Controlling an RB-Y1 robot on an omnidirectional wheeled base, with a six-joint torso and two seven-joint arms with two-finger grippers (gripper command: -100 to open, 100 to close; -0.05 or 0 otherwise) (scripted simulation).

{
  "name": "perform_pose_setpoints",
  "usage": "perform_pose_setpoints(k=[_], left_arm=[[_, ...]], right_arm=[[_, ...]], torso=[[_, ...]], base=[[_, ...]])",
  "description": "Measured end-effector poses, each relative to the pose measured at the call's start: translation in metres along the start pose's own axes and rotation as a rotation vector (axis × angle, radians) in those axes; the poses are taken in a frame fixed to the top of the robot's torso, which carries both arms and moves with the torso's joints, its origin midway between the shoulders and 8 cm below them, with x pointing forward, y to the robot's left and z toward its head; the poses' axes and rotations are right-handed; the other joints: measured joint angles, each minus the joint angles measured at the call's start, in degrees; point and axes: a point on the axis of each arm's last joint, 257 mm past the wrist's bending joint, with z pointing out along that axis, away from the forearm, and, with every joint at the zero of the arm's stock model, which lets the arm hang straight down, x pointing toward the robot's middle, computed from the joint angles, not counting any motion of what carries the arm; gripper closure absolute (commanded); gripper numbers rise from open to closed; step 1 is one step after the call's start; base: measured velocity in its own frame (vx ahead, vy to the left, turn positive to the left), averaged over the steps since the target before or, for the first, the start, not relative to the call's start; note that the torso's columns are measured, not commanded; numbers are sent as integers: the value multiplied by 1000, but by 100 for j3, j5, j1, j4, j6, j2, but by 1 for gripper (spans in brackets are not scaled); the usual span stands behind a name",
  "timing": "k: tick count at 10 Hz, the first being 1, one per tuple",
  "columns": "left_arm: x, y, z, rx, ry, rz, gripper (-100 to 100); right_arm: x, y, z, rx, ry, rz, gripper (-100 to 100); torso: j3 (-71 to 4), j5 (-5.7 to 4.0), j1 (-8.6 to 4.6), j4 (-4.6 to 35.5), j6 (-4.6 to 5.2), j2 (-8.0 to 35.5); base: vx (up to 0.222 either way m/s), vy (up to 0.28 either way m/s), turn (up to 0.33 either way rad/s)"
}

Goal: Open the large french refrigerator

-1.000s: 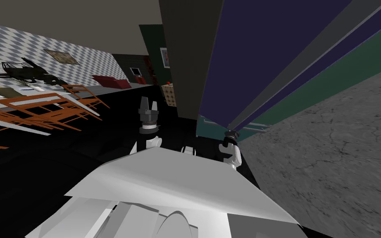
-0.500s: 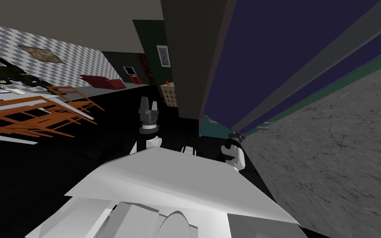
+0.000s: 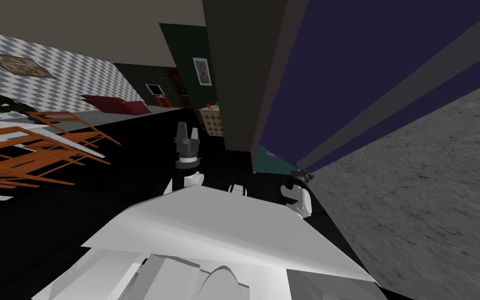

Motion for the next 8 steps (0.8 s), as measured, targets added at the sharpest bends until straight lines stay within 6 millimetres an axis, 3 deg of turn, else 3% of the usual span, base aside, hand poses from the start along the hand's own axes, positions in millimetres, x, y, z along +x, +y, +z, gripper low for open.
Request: perform_pose_setpoints(k=[2,6,7,8], left_arm=[[0,0,0,0,0,0,0],[0,0,0,0,0,0,0],[0,0,0,0,0,0,0],[0,0,0,0,0,0,0]], right_arm=[[18,-13,1,29,38,0,100],[40,-39,1,83,84,10,100],[48,-47,0,100,101,12,-100],[46,-49,-1,108,112,17,-100]], torso=[[3,-6,-25,7,-48,1],[-4,19,6,13,-9,-5],[0,22,3,17,-13,4],[12,-15,-78,8,-25,18]], base=[[35,244,-71],[70,302,-149],[18,99,24],[-67,-99,181]])
